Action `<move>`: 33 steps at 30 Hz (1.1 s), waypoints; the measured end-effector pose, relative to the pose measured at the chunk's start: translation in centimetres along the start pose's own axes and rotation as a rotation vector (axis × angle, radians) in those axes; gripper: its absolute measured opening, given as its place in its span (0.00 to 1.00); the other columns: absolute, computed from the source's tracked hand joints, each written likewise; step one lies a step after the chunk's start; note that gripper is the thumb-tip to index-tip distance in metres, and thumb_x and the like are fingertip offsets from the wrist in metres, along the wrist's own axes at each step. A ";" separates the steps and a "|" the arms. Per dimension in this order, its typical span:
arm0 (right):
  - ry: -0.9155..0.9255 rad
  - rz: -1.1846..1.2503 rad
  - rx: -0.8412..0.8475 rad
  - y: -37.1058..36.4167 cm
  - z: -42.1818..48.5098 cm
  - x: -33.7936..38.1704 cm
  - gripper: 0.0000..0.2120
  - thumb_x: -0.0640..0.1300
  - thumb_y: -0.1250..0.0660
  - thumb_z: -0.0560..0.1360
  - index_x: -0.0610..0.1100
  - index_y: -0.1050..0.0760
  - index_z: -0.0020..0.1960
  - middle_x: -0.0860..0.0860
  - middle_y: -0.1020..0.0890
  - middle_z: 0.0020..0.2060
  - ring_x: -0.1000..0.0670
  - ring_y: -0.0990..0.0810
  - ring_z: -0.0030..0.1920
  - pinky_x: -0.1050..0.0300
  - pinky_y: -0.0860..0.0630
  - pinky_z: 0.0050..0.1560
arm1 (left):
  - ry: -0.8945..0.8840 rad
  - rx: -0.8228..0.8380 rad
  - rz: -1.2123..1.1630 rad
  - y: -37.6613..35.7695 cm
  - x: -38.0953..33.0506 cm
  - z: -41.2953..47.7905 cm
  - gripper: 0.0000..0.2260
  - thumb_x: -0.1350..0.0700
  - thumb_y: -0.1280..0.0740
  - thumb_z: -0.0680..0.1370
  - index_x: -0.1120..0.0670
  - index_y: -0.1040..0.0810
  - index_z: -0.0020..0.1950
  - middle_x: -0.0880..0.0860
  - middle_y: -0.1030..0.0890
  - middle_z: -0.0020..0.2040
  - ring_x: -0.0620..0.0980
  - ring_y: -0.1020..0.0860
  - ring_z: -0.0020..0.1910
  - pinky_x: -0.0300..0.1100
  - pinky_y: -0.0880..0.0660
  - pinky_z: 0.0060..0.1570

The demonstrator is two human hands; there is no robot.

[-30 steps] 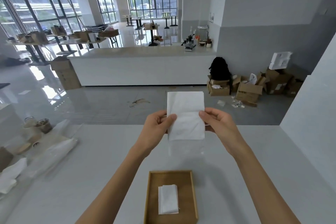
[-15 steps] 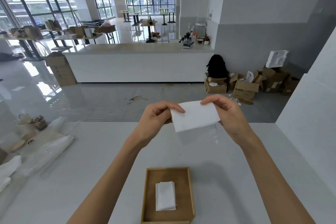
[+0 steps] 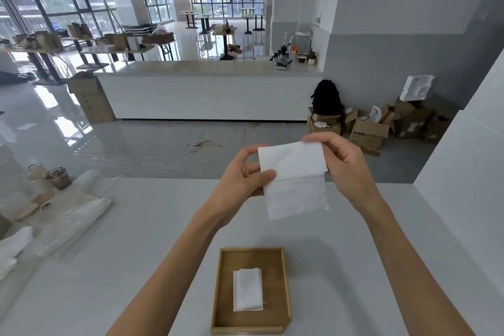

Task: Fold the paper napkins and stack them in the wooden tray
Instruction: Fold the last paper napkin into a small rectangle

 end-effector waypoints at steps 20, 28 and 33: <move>-0.320 0.299 0.165 -1.4 -1.7 -2.4 0.14 0.44 0.25 0.73 0.57 0.17 0.56 0.51 0.13 0.54 0.49 0.13 0.54 0.61 0.18 0.46 | 0.018 -0.130 0.118 1.0 0.2 -0.3 0.14 0.62 0.30 0.80 0.53 0.25 0.64 0.55 0.12 0.51 0.55 0.13 0.49 0.47 0.16 0.48; -0.237 0.250 0.105 -0.9 -1.4 -2.4 0.16 0.35 0.31 0.77 0.55 0.13 0.49 0.54 0.13 0.54 0.54 0.15 0.56 0.64 0.20 0.51 | -0.028 -0.113 0.104 0.5 0.2 0.0 0.14 0.67 0.34 0.81 0.52 0.16 0.58 0.51 0.13 0.53 0.51 0.15 0.50 0.45 0.17 0.49; -0.134 0.213 0.138 -0.7 -1.5 -1.8 0.23 0.27 0.37 0.78 0.51 0.13 0.39 0.57 0.13 0.53 0.55 0.16 0.55 0.64 0.20 0.46 | -0.009 -0.131 0.069 0.4 0.5 0.2 0.14 0.66 0.36 0.81 0.51 0.18 0.60 0.51 0.13 0.56 0.48 0.15 0.52 0.37 0.20 0.44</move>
Point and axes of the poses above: each hand's wrist, its own z-axis towards the middle knuckle, its own y-axis out of the back of the hand, x = y × z, the point moved 3 cm from there along z, towards the middle knuckle
